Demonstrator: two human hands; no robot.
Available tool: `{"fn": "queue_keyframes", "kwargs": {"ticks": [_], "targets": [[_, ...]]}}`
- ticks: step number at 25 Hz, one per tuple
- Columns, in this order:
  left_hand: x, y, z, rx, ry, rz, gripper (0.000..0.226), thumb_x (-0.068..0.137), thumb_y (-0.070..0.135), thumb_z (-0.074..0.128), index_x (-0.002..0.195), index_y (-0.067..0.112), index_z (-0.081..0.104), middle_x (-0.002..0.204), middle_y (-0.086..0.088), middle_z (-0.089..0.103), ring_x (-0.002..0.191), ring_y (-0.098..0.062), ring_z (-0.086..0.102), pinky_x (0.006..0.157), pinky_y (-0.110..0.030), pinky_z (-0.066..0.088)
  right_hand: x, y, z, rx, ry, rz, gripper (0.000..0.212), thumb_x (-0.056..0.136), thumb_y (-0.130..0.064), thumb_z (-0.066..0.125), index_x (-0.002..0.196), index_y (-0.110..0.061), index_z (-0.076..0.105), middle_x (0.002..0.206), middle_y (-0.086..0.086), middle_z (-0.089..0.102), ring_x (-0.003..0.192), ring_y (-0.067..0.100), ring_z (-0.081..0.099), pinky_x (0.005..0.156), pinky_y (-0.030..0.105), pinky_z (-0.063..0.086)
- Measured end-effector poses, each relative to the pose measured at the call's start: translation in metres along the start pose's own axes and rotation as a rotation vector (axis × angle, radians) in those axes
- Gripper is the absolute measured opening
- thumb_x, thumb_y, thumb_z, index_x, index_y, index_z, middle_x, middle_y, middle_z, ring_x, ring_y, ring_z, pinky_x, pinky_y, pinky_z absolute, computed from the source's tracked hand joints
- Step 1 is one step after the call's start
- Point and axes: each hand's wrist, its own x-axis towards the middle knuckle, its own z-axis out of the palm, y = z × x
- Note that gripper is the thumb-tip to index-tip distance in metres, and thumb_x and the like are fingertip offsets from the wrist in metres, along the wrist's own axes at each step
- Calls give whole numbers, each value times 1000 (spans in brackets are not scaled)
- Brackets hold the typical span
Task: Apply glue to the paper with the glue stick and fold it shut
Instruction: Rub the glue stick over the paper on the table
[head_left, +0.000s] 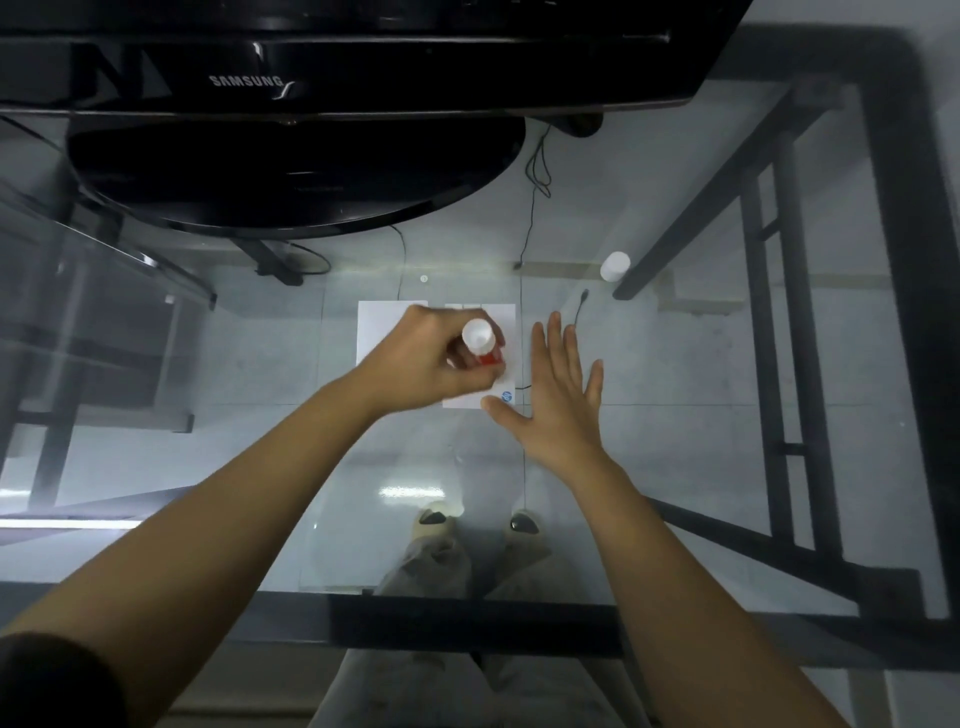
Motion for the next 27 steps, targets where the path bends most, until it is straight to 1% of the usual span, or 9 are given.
{"fn": "queue_keyframes", "kwargs": {"ticks": [2, 4, 9, 12, 15, 20, 24, 26, 27], "targets": [[-5, 0, 4, 26, -48, 13, 19, 74, 21, 75, 88, 13, 66, 81, -1, 71, 69, -8, 64, 67, -22, 53, 0, 0, 0, -8, 0, -2, 94, 82, -65, 41, 144, -21, -14, 154, -1, -23, 139, 15, -25, 104, 41, -22], [9, -2, -1, 49, -19, 17, 20, 75, 21, 74, 90, 11, 65, 82, -4, 71, 70, -12, 65, 68, -25, 53, 0, -1, -1, -2, -5, -2, 94, 82, -63, 44, 144, -21, -13, 154, -1, -23, 139, 16, -24, 103, 41, -22], [37, -7, -13, 96, 149, -31, 20, 78, 23, 72, 92, 10, 65, 84, -4, 71, 70, -11, 62, 66, -9, 46, -2, -3, -4, 25, -20, 6, 94, 83, -59, 48, 144, -20, -12, 154, -1, -23, 140, 17, -23, 104, 42, -22], [10, -2, -1, 20, 71, -13, 20, 75, 22, 75, 89, 11, 66, 80, -2, 71, 68, -7, 64, 67, -17, 52, -2, -3, -5, 27, -22, -2, 94, 83, -61, 45, 144, -19, -14, 154, 0, -23, 139, 17, -24, 106, 43, -21], [-5, 2, 11, 2, 2, 33, 18, 74, 21, 76, 87, 13, 66, 80, 1, 71, 71, -5, 63, 65, -15, 51, -2, -3, -5, 10, -14, 1, 94, 82, -64, 41, 143, -21, -16, 154, 0, -23, 139, 18, -24, 106, 43, -21], [27, -6, 1, 37, 82, -35, 22, 76, 25, 73, 92, 12, 65, 82, -3, 71, 71, -9, 64, 68, -20, 53, -1, -3, -4, 24, -9, 0, 94, 83, -60, 46, 144, -20, -12, 154, 0, -23, 140, 17, -23, 103, 41, -22], [48, -8, -6, 118, 158, -65, 21, 76, 26, 72, 91, 13, 64, 82, -5, 70, 68, -11, 59, 62, -2, 40, 0, -3, -3, 44, -7, 9, 95, 83, -58, 50, 144, -20, -12, 154, -1, -22, 140, 17, -23, 103, 41, -23], [44, -8, -7, 35, 195, -107, 19, 76, 26, 73, 90, 17, 64, 82, -2, 70, 69, -8, 60, 63, -1, 40, -1, -3, -3, 47, -8, 9, 96, 82, -58, 50, 144, -20, -12, 154, -1, -22, 140, 17, -23, 103, 41, -24], [39, -9, -6, -111, 242, -164, 17, 76, 25, 73, 89, 20, 64, 82, 2, 70, 71, -5, 61, 65, -4, 43, -1, -2, -3, 48, -7, 8, 96, 82, -59, 50, 144, -21, -12, 154, -1, -22, 140, 17, -24, 103, 41, -24]]}}
